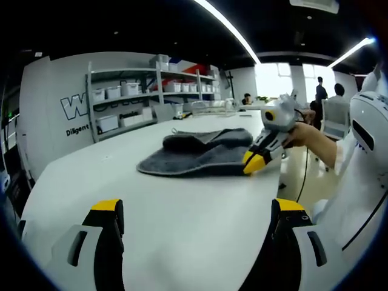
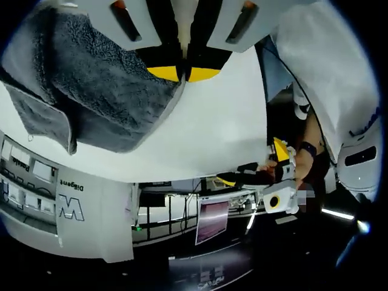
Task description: Open the folded towel by lifting each exposed corner and separating the folded layers until the towel lies flat within the target outline without major curled edges
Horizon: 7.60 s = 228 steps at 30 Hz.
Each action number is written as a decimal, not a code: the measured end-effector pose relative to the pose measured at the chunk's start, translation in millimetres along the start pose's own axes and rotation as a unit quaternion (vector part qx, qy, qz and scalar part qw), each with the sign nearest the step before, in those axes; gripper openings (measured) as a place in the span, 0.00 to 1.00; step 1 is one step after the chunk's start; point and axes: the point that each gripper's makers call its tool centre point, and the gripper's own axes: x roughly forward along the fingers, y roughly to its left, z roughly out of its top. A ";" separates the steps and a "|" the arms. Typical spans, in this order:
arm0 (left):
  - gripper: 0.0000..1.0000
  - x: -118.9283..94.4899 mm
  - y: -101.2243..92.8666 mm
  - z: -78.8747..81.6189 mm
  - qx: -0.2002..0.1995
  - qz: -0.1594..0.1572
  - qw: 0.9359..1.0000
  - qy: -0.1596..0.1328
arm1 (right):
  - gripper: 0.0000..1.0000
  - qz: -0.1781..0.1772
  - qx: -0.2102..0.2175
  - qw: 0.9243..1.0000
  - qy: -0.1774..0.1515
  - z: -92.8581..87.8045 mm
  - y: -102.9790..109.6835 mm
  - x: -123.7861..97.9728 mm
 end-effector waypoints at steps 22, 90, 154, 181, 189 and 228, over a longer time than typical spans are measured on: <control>0.99 -9.7 10.3 -6.6 -0.009 0.011 1.000 0.002 | 0.00 0.059 0.034 0.998 -0.016 37.1 27.0 66.3; 0.99 -13.8 14.5 -20.8 -0.022 0.014 1.000 0.012 | 0.00 0.165 0.031 0.986 -0.021 79.4 110.1 157.7; 0.99 -7.2 7.4 -9.8 -0.011 -0.001 1.000 0.009 | 0.62 -0.153 -0.016 0.982 -0.108 58.0 -29.2 -56.4; 0.99 -14.3 4.5 -8.2 -0.008 0.002 1.000 0.008 | 0.88 -0.229 0.021 0.968 -0.098 20.3 -42.6 -113.8; 0.99 -19.4 5.1 -10.4 -0.013 0.005 1.000 0.006 | 0.93 -0.242 0.034 0.966 -0.089 9.3 -38.4 -118.2; 0.99 -33.5 13.2 -17.3 -0.023 0.005 1.000 -0.004 | 0.91 -0.274 0.023 0.960 -0.054 17.3 -50.4 -113.7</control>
